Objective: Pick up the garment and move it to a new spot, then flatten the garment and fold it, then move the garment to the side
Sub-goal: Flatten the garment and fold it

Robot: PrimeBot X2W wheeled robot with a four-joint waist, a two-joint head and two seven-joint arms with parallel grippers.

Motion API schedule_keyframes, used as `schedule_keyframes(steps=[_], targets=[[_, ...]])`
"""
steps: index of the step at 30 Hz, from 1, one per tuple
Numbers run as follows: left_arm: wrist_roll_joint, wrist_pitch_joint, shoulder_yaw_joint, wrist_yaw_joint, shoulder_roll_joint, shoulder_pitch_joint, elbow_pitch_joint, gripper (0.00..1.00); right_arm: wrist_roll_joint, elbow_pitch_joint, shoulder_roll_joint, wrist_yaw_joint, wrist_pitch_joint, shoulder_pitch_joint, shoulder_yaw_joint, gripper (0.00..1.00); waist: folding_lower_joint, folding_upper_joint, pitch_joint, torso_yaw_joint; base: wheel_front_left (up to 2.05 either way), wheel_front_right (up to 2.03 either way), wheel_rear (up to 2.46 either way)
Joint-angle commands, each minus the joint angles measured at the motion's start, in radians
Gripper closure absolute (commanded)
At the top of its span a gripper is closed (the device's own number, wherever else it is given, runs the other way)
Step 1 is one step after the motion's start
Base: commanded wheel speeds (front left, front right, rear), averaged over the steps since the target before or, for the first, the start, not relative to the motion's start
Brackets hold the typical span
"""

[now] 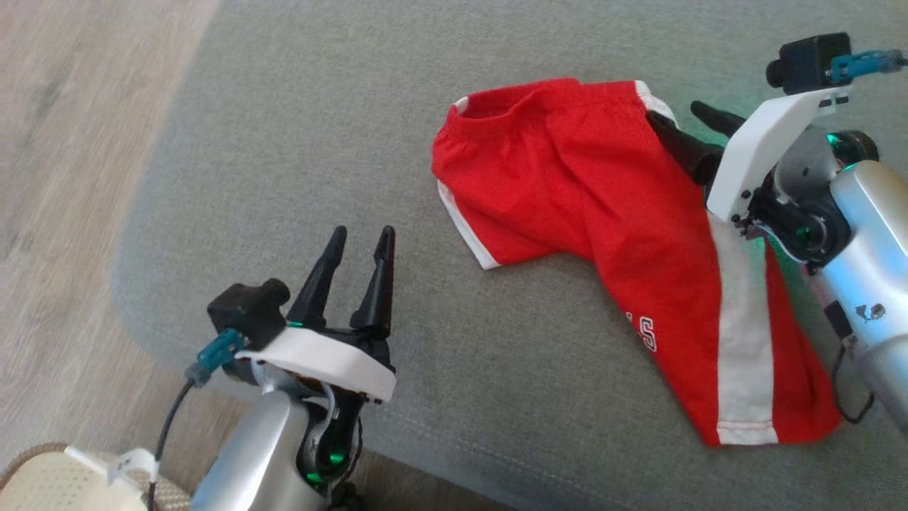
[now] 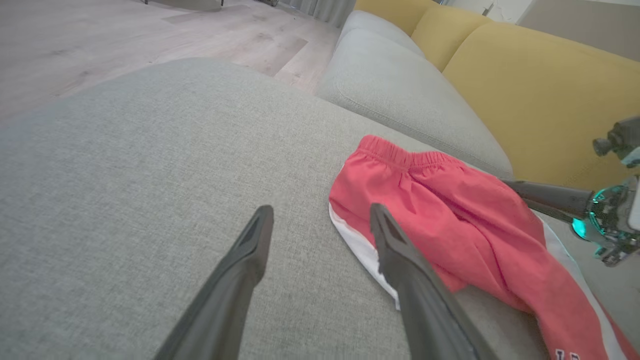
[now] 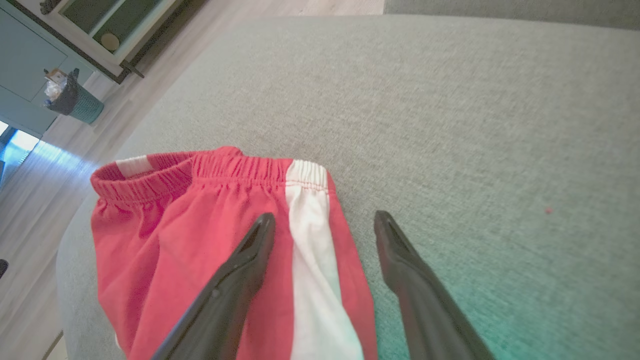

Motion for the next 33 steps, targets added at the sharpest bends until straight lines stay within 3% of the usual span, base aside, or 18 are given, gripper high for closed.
schedule_keyframes(steps=[1, 7, 8, 9, 21, 30, 33], targets=[[-0.012, -0.009, 0.022, 0.006, 0.009, -0.035, -0.035, 0.00, 0.020, -0.016, -0.007, -0.001, 0.006, -0.028, 0.025, 0.00, -0.0001, 0.0000, 0.010, 0.014, 0.00, 0.00, 0.00], [-0.021, -0.009, 0.014, 0.015, 0.009, -0.039, -0.037, 0.00, 0.047, 0.046, -0.013, -0.001, 0.012, -0.050, 0.091, 0.00, -0.0001, 0.0000, 0.014, 0.020, 0.00, 0.00, 0.00], [-0.021, -0.009, 0.014, 0.016, 0.009, -0.040, -0.037, 0.00, 0.058, 0.050, -0.013, -0.001, 0.016, -0.050, 0.100, 0.21, -0.0001, 0.0000, 0.013, 0.020, 0.00, 0.00, 0.00], [-0.020, -0.009, 0.014, 0.017, 0.009, -0.040, -0.036, 0.00, 0.067, 0.051, -0.014, -0.001, 0.014, -0.052, 0.109, 0.99, -0.0001, 0.0000, 0.012, 0.019, 0.00, 0.00, 0.00], [0.006, -0.009, 0.029, 0.013, 0.009, -0.023, -0.014, 0.00, 0.079, 0.083, -0.078, -0.001, -0.191, -0.074, 0.146, 1.00, -0.0001, 0.0000, -0.055, -0.026, 0.00, 0.00, 0.00], [0.021, -0.009, 0.036, 0.006, 0.009, 0.007, 0.000, 0.00, -0.016, 0.141, -0.133, -0.001, -0.394, -0.163, 0.180, 1.00, -0.0001, 0.0000, -0.146, -0.060, 0.00, 0.00, 0.00], [0.026, -0.009, 0.036, 0.005, 0.009, 0.021, 0.003, 0.00, -0.079, 0.121, -0.135, -0.001, -0.443, -0.188, 0.245, 1.00, -0.0001, 0.0000, -0.177, -0.063, 0.00, 0.00, 0.00]])
